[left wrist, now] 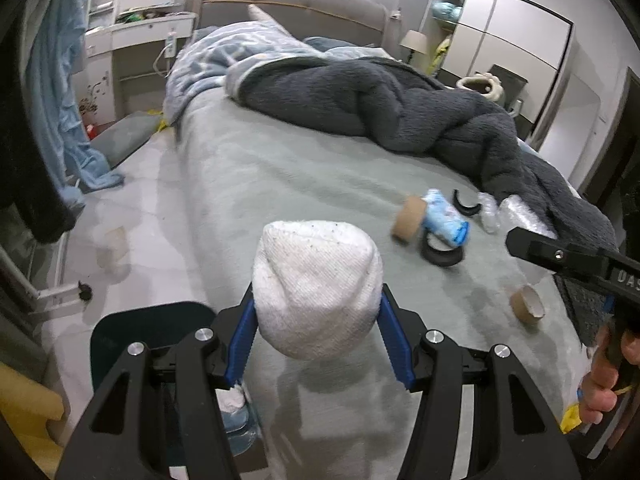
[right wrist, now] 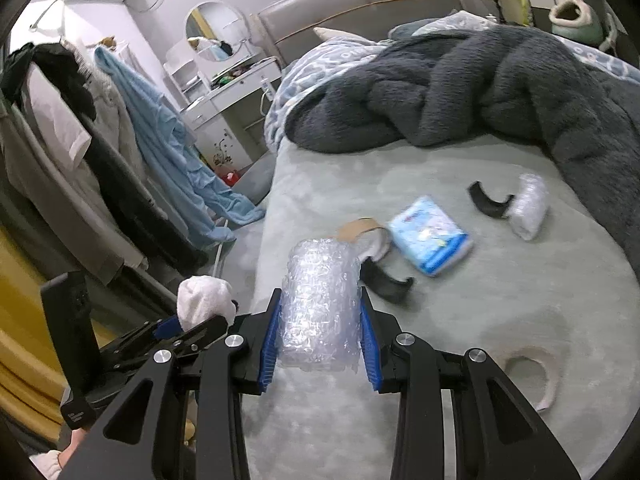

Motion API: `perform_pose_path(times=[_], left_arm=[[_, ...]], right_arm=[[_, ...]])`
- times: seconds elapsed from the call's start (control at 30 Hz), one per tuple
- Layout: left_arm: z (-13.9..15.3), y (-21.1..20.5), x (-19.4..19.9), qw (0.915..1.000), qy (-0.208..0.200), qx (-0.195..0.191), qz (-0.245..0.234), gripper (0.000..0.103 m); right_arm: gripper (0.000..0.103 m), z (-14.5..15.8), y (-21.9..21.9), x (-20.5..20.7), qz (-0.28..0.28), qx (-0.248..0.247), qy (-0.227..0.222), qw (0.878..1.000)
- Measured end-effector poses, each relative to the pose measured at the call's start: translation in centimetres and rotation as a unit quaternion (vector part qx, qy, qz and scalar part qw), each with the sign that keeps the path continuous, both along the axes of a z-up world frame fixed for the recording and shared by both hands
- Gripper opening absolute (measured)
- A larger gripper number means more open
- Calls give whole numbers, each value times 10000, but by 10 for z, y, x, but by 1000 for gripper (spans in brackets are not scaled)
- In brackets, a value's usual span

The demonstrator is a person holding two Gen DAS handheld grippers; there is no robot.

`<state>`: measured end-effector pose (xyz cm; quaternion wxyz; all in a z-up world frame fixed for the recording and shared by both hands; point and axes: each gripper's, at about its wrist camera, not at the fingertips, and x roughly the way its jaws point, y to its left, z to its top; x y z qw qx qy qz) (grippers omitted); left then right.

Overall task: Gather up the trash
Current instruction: 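Carry the tissue ball and bubble wrap over the teal bin and open both tools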

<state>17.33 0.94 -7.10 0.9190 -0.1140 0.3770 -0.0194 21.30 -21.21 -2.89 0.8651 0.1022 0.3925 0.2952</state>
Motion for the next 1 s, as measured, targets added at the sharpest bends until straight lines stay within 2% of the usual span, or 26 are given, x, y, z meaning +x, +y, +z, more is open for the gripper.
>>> perform_pose_path(times=[0.47, 0.63, 1.0], left_arm=[[-17, 70, -23, 9974, 369, -44, 621, 60], [-29, 98, -28, 9945, 630, -16, 833, 60], [-69, 146, -34, 9842, 1370, -290, 1078, 60]], right_arm=[[36, 5, 84, -10, 692, -415, -219, 9965], [36, -1, 115, -12, 957, -552, -208, 9937], [36, -18, 178, -20, 1546, -882, -212, 9838]])
